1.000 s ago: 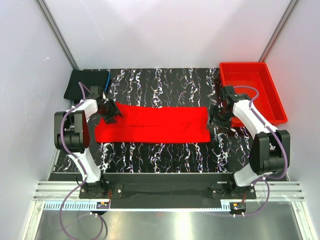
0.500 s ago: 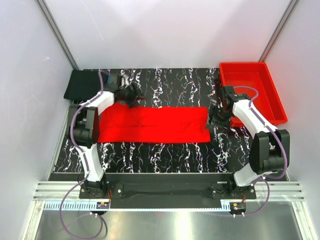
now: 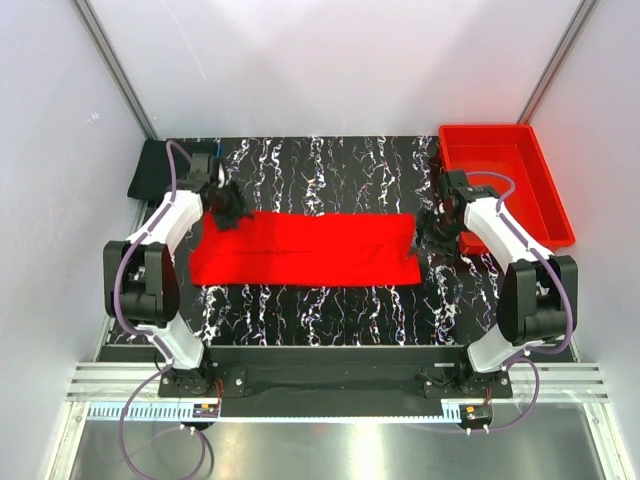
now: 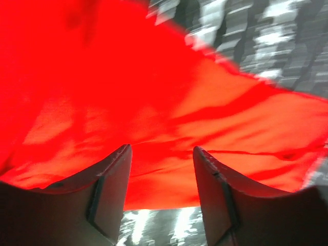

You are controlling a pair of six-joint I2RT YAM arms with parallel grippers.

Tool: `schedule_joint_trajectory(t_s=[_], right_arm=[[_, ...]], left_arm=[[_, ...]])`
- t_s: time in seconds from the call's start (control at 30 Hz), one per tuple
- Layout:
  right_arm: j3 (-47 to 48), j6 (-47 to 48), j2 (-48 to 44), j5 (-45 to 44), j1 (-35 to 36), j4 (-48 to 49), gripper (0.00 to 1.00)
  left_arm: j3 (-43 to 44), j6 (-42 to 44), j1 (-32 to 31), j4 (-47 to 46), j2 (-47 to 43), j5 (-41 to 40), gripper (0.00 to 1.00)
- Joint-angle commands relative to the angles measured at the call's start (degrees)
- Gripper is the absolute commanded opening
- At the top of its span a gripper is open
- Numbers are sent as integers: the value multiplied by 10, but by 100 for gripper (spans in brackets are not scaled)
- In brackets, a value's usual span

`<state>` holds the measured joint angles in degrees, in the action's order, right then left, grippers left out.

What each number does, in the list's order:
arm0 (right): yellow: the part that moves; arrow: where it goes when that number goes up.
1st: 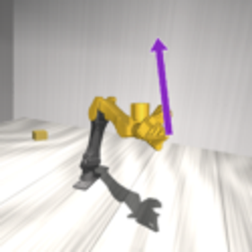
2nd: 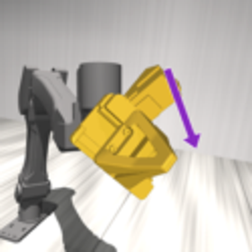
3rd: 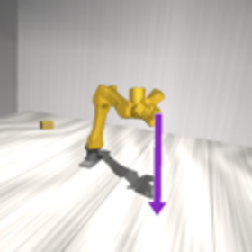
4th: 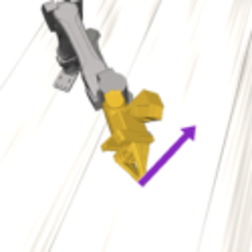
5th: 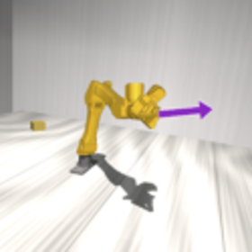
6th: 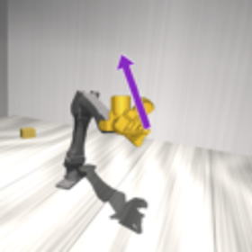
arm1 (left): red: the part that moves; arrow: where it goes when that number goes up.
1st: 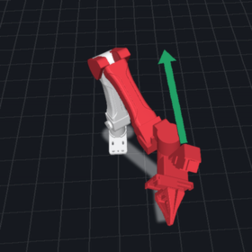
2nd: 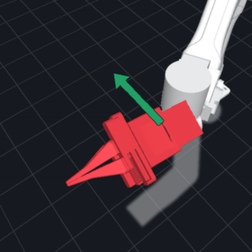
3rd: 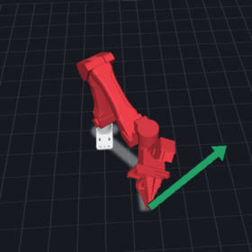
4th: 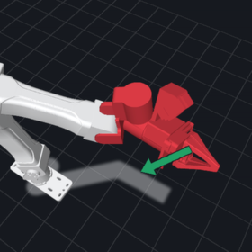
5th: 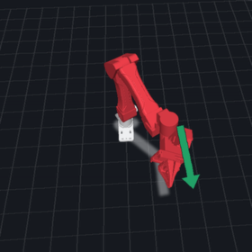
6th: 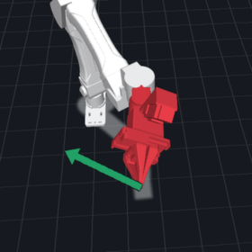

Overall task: Fold and stack the t-shirts
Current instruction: Fold the tshirt

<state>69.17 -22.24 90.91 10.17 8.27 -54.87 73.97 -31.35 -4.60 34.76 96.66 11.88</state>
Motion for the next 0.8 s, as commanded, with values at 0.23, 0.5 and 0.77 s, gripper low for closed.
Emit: schedule_joint_trajectory(t_s=[0.23, 0.5, 0.77], right_arm=[[-8, 7, -28, 7, 4, 8, 68], [-10, 4, -24, 8, 4, 11, 68], [-4, 3, -18, 11, 4, 8, 68]], left_arm=[[-59, 53, 32, 33, 38, -62, 52], [-77, 38, 33, 19, 56, -72, 48], [-52, 30, 35, -3, 94, -61, 38]])
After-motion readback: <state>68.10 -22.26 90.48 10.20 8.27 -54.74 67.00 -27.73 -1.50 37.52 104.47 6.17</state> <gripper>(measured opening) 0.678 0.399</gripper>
